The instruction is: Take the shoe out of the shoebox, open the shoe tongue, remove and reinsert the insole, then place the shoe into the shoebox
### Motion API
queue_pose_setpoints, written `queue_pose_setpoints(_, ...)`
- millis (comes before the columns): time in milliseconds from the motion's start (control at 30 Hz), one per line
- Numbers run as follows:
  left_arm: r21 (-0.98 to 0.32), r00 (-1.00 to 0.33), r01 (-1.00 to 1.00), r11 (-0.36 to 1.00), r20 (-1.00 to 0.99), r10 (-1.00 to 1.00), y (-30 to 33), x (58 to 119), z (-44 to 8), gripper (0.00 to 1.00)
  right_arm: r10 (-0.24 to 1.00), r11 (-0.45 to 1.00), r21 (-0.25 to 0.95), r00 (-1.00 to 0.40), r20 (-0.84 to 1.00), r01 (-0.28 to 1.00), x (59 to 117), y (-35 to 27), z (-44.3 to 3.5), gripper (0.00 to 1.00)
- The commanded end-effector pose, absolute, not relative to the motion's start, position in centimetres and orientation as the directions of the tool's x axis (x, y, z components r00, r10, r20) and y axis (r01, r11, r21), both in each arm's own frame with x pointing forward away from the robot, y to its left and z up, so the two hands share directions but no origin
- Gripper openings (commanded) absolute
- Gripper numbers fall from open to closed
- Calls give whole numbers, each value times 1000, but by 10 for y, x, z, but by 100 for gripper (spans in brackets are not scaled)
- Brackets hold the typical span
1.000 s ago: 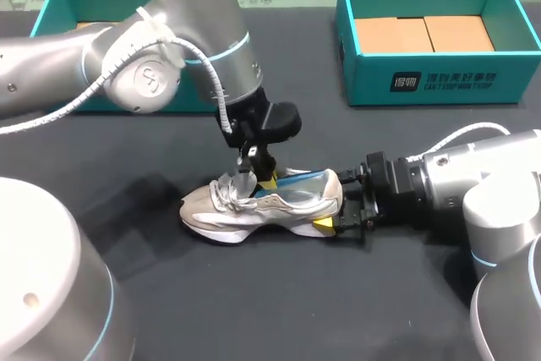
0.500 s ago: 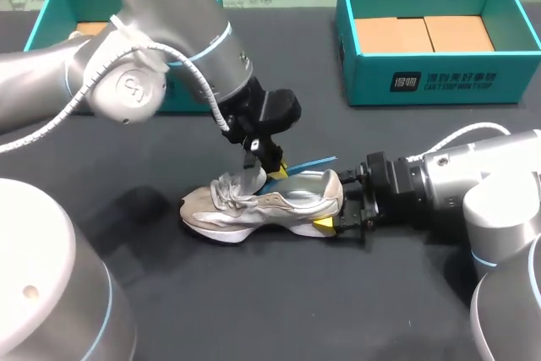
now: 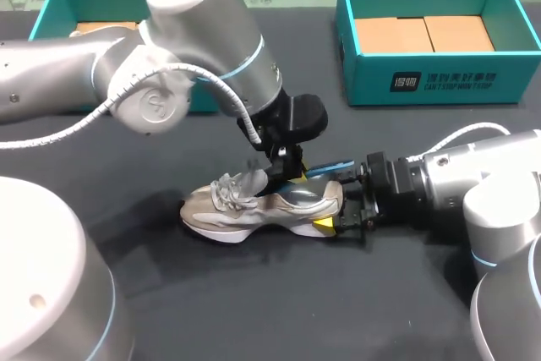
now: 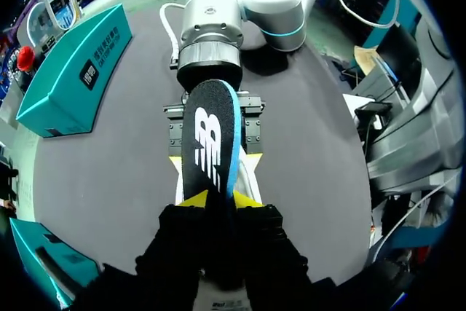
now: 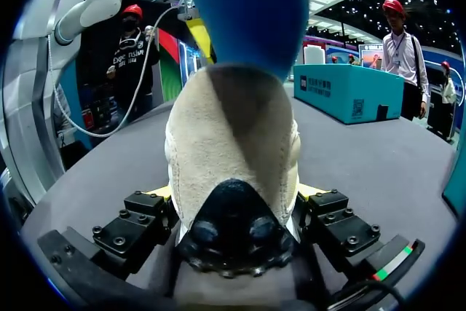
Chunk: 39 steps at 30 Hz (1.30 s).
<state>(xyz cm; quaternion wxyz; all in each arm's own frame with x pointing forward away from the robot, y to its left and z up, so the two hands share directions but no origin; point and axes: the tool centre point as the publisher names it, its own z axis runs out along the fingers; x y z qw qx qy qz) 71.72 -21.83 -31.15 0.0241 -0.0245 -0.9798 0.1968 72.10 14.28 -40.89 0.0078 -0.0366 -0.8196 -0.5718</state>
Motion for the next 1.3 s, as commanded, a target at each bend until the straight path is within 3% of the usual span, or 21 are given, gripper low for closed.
queue_pose_setpoints(33,-386,-999,40,922,8,47,-217,712,-307,45,52,347,935,-997,55,69,720,143,-410,0)
queue_pose_setpoints(467,-388,-982,19,921,-178,-55,-211,680,-300,59,52,347,935,-997,55,69,720,143,-410,0)
queue_pose_setpoints(600,-387,-969,-4,922,-225,-99,-216,678,-301,67,52,347,935,-997,55,69,720,143,-410,0)
queue_pose_setpoints(667,-393,-960,-21,920,-248,-127,-218,679,-301,77,52,347,935,-997,55,69,720,143,-410,0)
queue_pose_setpoints(800,-390,-943,-36,920,-292,-161,-222,682,-301,84,52,347,935,-997,55,69,720,143,-410,0)
queue_pose_setpoints(1300,-360,-872,-94,928,-421,-251,-239,700,-320,58,52,347,935,-997,55,69,720,143,-410,0)
